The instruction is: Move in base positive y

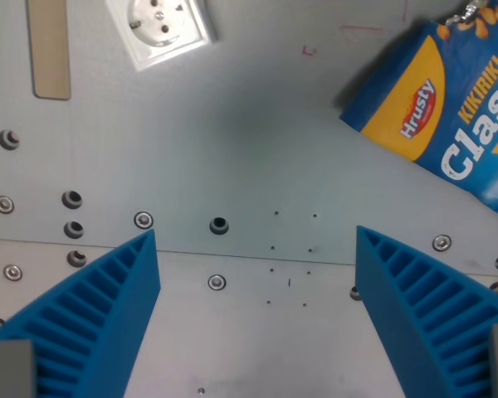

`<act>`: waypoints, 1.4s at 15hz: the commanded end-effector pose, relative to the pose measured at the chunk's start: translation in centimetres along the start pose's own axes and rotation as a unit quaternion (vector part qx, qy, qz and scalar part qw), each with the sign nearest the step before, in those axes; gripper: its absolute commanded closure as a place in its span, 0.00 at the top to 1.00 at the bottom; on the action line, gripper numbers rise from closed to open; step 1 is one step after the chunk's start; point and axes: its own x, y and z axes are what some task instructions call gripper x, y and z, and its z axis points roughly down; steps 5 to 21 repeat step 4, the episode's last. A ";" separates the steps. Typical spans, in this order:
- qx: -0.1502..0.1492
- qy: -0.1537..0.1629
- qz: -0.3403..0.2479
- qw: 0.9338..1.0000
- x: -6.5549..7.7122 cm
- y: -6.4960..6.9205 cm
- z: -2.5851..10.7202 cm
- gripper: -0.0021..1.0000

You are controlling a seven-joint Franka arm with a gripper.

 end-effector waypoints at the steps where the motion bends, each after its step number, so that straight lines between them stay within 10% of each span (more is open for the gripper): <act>1: 0.000 -0.003 0.009 1.000 0.9 -1.3 -0.3 1.00; 21: 0.000 -0.003 0.009 1.000 1.3 -2.8 -0.3 1.00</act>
